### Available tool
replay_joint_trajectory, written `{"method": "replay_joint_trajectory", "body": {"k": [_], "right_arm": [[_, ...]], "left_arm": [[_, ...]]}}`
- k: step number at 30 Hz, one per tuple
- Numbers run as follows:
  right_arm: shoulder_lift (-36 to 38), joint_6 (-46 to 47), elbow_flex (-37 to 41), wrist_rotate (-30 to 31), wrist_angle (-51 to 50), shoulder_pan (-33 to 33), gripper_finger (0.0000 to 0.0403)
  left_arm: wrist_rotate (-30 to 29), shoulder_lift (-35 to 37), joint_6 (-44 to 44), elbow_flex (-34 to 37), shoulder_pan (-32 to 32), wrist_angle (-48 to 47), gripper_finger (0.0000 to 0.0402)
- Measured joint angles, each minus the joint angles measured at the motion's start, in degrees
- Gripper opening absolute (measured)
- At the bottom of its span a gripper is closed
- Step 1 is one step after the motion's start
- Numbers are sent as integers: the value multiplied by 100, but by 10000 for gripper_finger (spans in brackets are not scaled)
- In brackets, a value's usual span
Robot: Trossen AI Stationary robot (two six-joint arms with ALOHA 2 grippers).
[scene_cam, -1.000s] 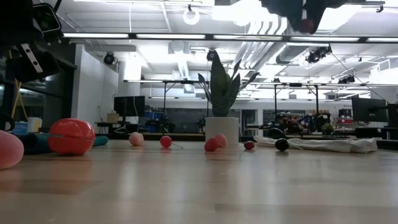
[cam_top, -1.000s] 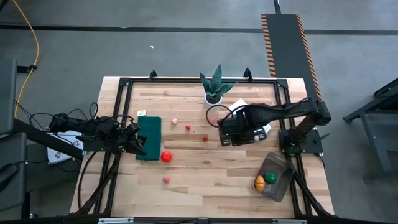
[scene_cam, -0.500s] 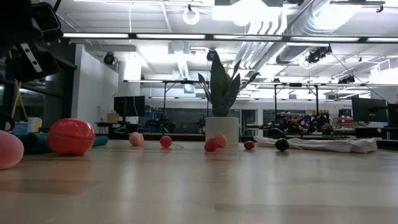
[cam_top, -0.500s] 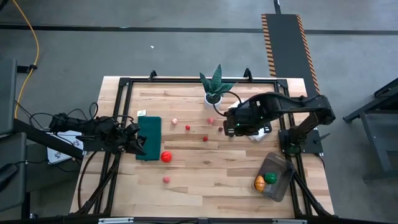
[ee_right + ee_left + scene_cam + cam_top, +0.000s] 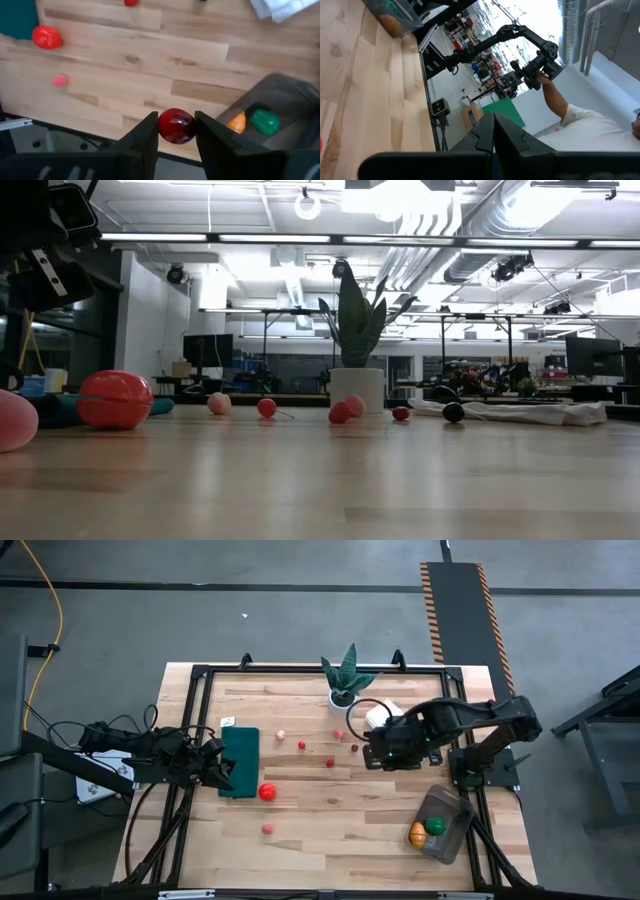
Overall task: Pick and placing Produce into tupperware
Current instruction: Put the bottom red cherry into the black bin
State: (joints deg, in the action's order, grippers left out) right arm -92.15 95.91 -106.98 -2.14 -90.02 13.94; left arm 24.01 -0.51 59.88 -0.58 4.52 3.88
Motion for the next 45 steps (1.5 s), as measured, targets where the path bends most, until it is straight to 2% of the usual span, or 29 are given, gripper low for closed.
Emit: {"method": "replay_joint_trajectory", "body": {"k": [26, 32, 45], "right_arm": [[3, 3298, 2, 350, 0, 2186, 107], [3, 3599, 55, 344, 2, 2515, 107], [75, 3611, 919, 86, -4, 2867, 107]], "left_arm": [[0, 0, -41, 2, 2, 0, 1], [0, 0, -101, 2, 0, 0, 1], [0, 0, -88, 0, 0, 0, 1]]}}
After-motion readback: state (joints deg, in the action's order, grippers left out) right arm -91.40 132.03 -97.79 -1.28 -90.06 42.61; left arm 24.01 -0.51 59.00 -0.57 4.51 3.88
